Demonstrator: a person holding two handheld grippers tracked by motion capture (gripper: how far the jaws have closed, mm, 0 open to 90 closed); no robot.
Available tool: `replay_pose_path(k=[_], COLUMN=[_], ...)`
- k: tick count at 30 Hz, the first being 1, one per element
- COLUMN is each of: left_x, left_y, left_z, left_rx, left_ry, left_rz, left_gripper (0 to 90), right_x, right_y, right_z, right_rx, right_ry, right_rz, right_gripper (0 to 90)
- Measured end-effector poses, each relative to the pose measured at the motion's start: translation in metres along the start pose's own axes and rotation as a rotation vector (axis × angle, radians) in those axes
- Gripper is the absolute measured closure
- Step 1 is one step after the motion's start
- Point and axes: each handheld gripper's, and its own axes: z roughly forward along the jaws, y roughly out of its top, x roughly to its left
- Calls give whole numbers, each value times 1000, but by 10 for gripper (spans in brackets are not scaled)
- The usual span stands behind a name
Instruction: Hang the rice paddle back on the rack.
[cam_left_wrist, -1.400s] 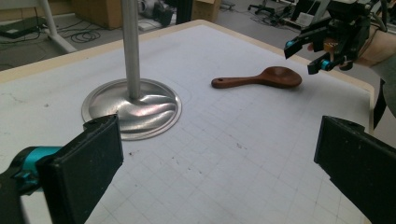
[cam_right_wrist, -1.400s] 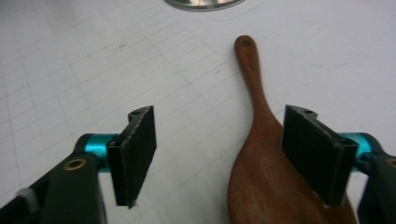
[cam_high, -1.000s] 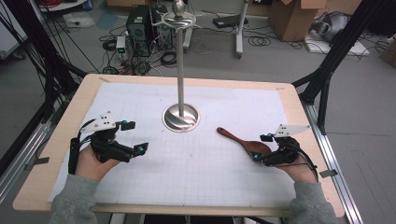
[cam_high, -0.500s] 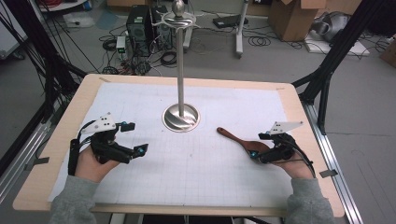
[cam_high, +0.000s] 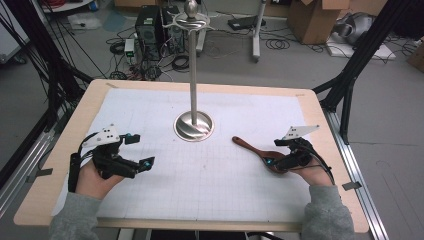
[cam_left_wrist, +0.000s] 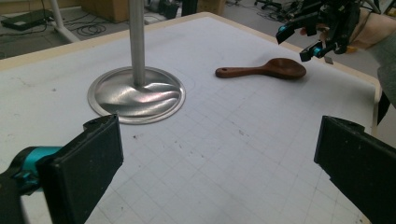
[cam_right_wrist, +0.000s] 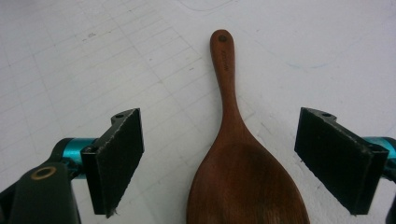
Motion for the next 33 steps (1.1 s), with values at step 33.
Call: replay_pose_path(k=[33], left_x=[-5], left_y=[-6], left_z=[-4], left_rx=[14], left_ry=[3], left_rz=[4], left_gripper=[17], right_x=[-17], right_y=[6], right_z=[35], right_rx=[117], right_ry=[7], right_rz=[-44], right_gripper=[153])
